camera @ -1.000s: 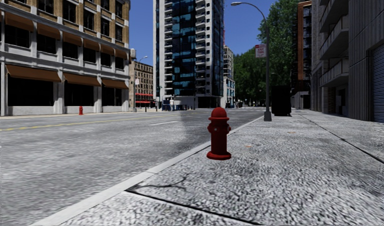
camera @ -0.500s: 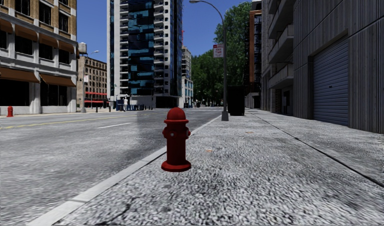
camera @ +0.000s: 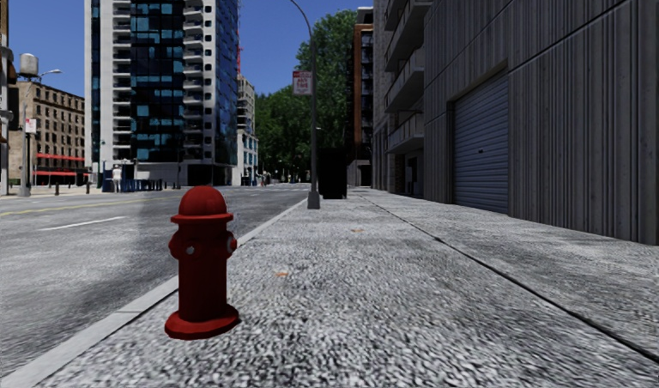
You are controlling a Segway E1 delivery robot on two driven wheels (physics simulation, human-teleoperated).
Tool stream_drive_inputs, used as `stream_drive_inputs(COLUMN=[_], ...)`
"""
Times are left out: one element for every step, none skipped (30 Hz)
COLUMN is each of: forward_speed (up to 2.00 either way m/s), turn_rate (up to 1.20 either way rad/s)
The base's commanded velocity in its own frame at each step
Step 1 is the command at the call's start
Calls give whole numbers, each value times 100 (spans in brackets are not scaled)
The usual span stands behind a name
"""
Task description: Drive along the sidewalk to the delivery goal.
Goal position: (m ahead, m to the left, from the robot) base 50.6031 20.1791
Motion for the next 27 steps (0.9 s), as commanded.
stream_drive_inputs(forward_speed=[144,147,147,148,149,153,162,162,180,200,200,200,200,200,200,200,200,200,200,200,200,200,200,200,200,200,200], turn_rate=[-55,-55,-55,-55,-55,-55,-52,-52,-48,-42,-40,-40,-40,-39,-32,-16,-9,-9,-8,-7,-7,-7,-7,-7,-2,0,0])
